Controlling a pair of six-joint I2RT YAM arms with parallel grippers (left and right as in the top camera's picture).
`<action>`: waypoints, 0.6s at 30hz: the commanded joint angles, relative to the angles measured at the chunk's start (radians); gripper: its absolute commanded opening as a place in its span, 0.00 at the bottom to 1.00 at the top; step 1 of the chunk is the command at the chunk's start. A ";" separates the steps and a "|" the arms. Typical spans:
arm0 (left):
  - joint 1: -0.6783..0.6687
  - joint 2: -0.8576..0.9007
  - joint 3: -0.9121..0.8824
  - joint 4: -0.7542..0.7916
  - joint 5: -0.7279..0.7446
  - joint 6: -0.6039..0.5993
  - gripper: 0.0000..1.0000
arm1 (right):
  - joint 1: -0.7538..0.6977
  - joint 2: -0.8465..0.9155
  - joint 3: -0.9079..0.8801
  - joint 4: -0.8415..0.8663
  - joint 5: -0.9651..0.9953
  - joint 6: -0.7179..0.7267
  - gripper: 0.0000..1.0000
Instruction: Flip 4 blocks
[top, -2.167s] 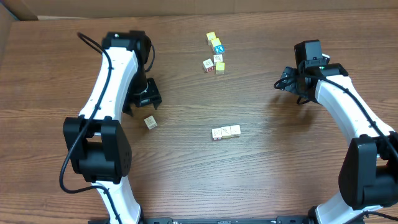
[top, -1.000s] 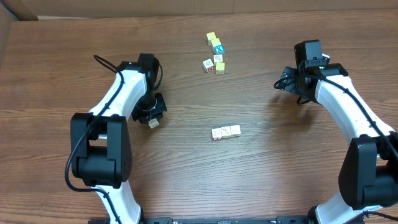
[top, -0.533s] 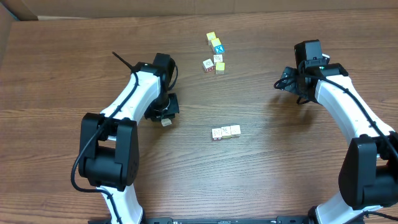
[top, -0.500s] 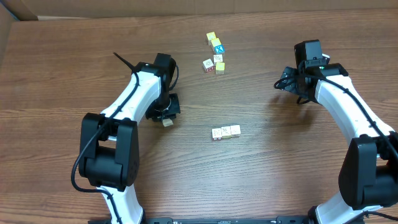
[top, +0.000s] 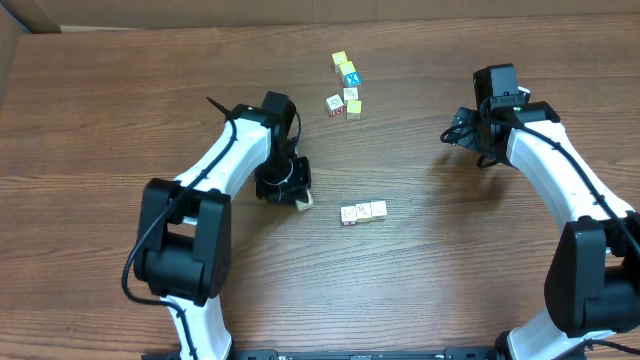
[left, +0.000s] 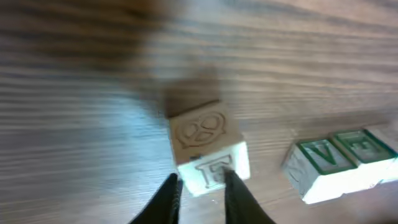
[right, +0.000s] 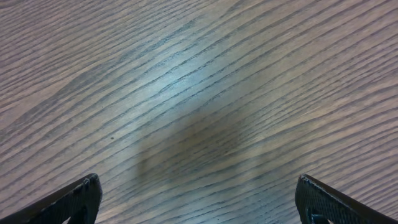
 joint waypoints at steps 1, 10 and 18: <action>-0.008 0.030 -0.020 -0.015 0.040 0.024 0.11 | 0.002 -0.007 0.016 0.006 0.014 -0.006 1.00; -0.038 0.022 -0.020 -0.062 0.039 0.035 0.07 | 0.002 -0.007 0.016 0.006 0.014 -0.006 1.00; -0.044 -0.058 -0.016 -0.067 -0.010 0.034 0.07 | 0.002 -0.007 0.016 0.006 0.014 -0.006 1.00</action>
